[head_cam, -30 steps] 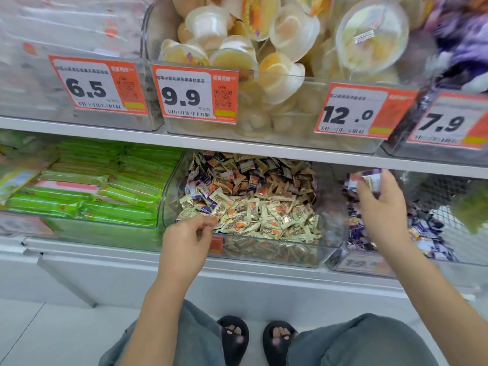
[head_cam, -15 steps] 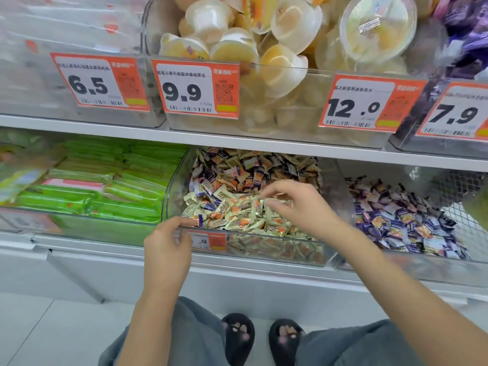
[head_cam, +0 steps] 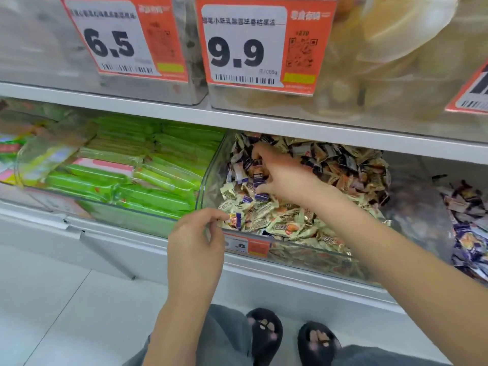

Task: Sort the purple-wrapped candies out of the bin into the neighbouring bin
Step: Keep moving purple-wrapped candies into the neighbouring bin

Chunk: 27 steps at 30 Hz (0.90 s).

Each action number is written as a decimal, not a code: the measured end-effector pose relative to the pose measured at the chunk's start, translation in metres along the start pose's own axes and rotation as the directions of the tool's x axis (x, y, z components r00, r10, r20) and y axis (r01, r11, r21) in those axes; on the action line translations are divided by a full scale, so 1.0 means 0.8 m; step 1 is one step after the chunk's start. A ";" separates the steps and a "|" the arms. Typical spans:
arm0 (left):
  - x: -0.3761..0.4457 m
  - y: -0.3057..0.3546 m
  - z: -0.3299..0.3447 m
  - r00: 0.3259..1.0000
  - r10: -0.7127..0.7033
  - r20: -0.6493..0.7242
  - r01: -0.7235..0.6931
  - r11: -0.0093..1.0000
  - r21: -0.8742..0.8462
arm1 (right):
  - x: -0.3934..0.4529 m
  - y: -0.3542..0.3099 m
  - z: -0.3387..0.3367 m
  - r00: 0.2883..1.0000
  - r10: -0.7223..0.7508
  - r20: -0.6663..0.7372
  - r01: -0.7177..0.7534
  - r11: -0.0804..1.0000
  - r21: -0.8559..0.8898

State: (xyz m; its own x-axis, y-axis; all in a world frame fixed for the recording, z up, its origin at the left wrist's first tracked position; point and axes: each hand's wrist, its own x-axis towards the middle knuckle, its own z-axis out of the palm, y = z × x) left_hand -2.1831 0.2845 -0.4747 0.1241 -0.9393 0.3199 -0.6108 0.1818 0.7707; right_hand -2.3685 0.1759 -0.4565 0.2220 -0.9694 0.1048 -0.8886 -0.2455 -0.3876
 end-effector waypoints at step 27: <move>-0.007 0.010 0.003 0.995 -0.037 0.092 0.042 0.997 -0.060 | -0.004 -0.002 0.006 0.982 0.149 0.113 -0.179 0.926 0.332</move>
State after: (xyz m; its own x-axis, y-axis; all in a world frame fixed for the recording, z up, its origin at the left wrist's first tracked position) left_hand -2.1905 0.2903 -0.4713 0.0741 -0.9680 0.2396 -0.5573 0.1591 0.8150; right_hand -2.3655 0.1794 -0.4606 0.1310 -0.9897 -0.0580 -0.7297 -0.0567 -0.6814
